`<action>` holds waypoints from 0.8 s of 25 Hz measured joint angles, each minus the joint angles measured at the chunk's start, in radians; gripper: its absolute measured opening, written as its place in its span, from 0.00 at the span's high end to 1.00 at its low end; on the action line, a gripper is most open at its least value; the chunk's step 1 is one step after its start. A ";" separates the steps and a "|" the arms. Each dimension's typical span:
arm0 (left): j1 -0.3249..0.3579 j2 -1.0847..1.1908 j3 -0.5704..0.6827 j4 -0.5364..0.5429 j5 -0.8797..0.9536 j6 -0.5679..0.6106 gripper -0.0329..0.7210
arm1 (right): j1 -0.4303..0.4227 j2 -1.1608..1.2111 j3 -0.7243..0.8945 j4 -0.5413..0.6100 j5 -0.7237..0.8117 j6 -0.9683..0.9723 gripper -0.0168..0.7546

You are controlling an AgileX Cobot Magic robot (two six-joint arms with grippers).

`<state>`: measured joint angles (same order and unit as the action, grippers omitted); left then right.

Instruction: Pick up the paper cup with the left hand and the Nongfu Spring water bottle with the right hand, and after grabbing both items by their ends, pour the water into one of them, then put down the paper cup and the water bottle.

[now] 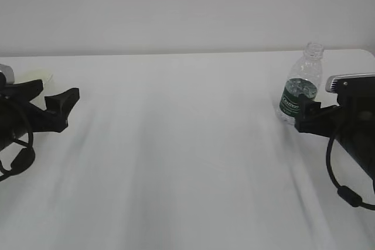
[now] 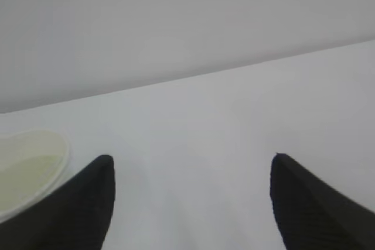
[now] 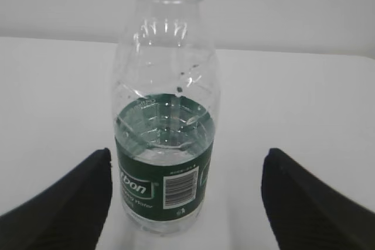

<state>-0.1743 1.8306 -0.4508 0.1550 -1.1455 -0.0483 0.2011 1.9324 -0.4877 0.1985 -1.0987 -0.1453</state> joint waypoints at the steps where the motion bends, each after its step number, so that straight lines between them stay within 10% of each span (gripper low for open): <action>1: 0.000 -0.008 0.000 0.000 0.000 0.002 0.17 | 0.000 -0.010 0.006 0.000 0.000 0.000 0.21; 20: 0.000 -0.300 0.008 -0.106 0.000 0.091 0.18 | 0.000 -0.215 0.035 -0.017 0.121 0.001 0.21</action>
<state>-0.1743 1.5309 -0.4431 0.0490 -1.1455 0.0428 0.2011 1.7173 -0.4528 0.1816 -0.9777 -0.1448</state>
